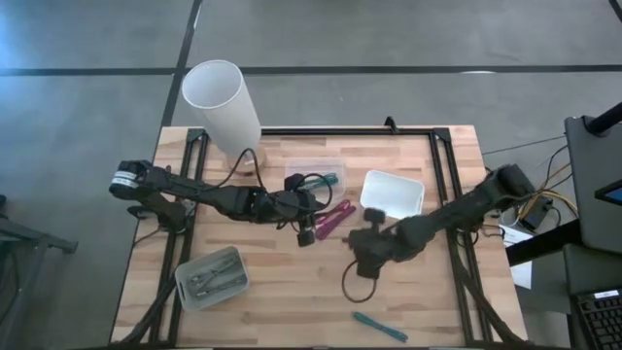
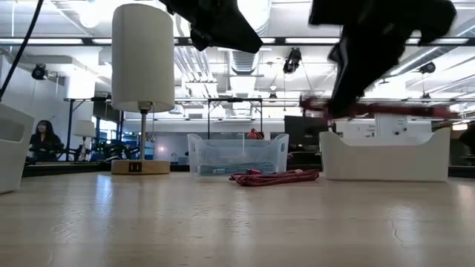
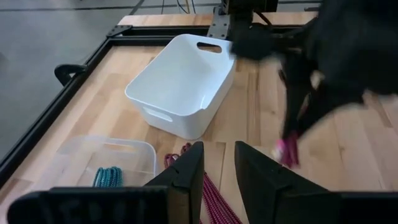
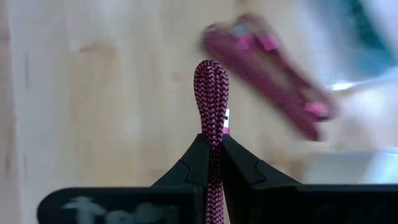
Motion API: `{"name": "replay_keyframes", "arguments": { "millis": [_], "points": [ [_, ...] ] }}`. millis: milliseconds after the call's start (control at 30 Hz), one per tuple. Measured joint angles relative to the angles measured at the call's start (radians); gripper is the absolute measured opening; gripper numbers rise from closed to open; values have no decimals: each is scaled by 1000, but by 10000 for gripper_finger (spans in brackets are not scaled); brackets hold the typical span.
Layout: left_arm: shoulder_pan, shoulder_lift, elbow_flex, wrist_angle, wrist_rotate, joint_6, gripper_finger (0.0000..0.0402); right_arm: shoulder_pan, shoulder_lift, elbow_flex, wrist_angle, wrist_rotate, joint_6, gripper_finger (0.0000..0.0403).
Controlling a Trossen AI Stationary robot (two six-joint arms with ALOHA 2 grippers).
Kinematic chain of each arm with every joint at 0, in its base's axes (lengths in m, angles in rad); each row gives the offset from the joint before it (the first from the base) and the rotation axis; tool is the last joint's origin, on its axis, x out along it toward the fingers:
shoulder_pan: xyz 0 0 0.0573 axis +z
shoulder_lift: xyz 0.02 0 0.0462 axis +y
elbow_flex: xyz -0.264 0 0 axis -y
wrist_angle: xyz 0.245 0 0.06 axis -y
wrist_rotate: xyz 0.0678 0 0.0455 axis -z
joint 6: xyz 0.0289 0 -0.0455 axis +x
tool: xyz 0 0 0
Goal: Pick & Place USB Port
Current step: Put the bottom pink USB cable into the white bin
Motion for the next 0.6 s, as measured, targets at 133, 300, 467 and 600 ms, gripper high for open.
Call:
{"name": "replay_keyframes", "arguments": {
  "millis": [133, 300, 467, 600],
  "points": [
    [0, 0, 0, 0, 0, 0, 94, -11, -142, -51, -54, 76, -1, 19],
    [0, 0, 0, 0, 0, 0, 94, -45, -336, -185, -61, 110, -18, 18],
    [0, 0, 0, 1, 0, 7, 94, -99, -487, -332, -26, 181, -100, 18],
    [1, 0, 0, 1, -1, 7, 94, -169, -565, -453, 130, 219, -213, 18]
  ]
}}
